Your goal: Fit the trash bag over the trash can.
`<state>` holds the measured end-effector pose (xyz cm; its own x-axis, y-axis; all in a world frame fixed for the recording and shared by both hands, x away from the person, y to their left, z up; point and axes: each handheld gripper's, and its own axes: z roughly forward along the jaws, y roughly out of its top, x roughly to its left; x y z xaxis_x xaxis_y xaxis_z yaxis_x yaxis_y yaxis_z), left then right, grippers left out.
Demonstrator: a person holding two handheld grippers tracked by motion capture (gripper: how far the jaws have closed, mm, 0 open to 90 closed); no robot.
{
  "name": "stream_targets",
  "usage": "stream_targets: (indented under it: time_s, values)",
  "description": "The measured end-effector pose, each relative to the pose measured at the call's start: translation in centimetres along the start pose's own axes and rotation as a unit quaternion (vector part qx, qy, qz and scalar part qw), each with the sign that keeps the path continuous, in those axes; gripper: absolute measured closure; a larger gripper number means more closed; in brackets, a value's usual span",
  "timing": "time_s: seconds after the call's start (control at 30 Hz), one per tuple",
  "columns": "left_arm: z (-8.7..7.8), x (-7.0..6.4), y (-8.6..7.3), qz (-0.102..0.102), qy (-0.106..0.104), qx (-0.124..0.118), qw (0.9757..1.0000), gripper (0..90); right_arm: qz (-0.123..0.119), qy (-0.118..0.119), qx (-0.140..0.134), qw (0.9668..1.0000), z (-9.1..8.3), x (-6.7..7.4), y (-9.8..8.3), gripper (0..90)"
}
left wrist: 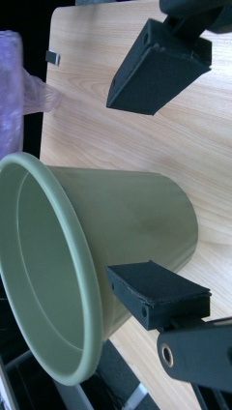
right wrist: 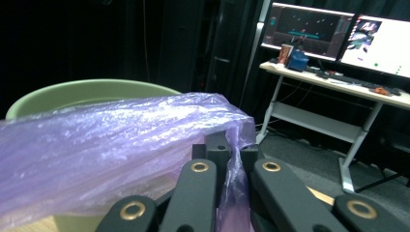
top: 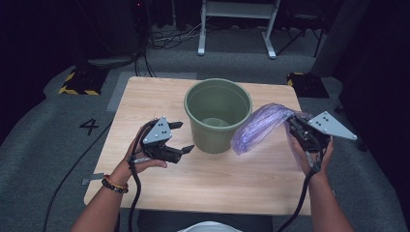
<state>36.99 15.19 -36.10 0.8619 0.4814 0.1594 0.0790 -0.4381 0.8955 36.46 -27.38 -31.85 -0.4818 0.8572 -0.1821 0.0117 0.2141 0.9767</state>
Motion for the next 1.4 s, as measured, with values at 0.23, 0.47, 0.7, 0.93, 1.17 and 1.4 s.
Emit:
stream_targets:
  time_s: [0.23, 0.47, 0.7, 0.93, 1.17, 1.4]
  values:
    - [0.4, 0.1, 0.7, 0.0, -0.005, -0.007, 1.0, 19.0, 0.012, -0.018, -0.006, 0.9998, -0.4, -0.9, 0.0, 90.0]
    - [0.9, -0.2, 2.7, 0.008, -0.016, -0.027, 0.9995, 20.1, 0.008, -0.041, -0.01, 0.9991, 0.3, -0.9, 0.8, 90.0]
    - [1.3, -0.4, 5.0, 0.018, -0.017, -0.057, 0.9981, 19.7, -0.027, -0.086, -0.003, 0.9959, 2.0, 0.2, 1.8, 90.0]
    - [2.4, -0.5, 6.5, 0.023, -0.009, -0.061, 0.9978, 19.4, -0.076, -0.117, 0.02, 0.99, 4.4, 1.9, 1.7, 90.0]
    - [4.4, -0.1, 7.5, 0.026, 0.01, -0.043, 0.9987, 20.0, -0.11, -0.108, 0.028, 0.9876, 5.7, 4.0, 1.3, 90.0]
    - [6.7, 0.9, 7.9, 0.037, 0.064, -0.009, 0.9972, 24.9, -0.132, -0.08, 0.032, 0.9875, 6.2, 5.8, 0.9, 89.9]
